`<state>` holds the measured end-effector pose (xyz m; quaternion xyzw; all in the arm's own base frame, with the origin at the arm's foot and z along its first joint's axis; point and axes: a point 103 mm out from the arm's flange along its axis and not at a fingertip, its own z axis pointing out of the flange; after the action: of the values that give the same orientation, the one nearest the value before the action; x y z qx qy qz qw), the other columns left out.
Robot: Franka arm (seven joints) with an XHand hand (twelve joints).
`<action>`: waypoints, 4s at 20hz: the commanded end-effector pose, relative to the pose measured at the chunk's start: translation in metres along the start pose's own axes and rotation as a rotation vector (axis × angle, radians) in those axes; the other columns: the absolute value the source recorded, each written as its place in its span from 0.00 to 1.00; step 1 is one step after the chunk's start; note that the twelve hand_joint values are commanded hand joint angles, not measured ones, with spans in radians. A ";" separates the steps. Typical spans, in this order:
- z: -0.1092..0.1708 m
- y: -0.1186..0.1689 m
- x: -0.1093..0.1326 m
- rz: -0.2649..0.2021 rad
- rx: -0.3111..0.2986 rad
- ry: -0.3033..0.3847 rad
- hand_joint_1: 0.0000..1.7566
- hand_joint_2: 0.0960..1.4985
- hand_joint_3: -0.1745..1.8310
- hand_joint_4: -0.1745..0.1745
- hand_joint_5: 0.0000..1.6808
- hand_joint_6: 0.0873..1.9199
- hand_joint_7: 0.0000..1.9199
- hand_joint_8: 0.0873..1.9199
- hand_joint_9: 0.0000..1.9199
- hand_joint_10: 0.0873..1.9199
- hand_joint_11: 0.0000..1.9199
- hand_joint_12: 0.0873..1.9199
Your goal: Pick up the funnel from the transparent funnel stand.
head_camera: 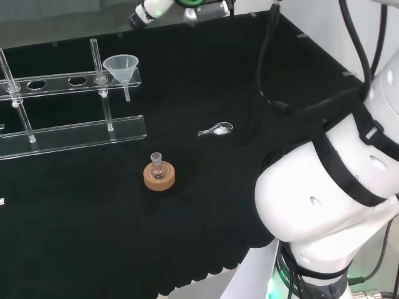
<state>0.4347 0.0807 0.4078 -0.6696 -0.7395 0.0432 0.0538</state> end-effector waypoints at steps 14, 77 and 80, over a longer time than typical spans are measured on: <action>0.063 0.070 0.046 -0.113 0.138 -0.101 0.32 0.37 0.10 0.62 0.00 0.00 0.00 0.00 0.00 0.00 0.00 0.00; 0.145 0.138 0.048 -0.122 0.375 -0.166 0.40 0.42 0.11 0.55 0.24 0.00 0.27 0.23 0.22 0.30 0.00 0.67; 0.146 0.139 0.050 -0.117 0.368 -0.144 0.42 0.42 0.12 0.56 0.30 0.00 0.33 0.21 0.28 0.27 0.00 0.70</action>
<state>0.5468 0.1428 0.2471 -0.5963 -0.7594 0.2308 0.1200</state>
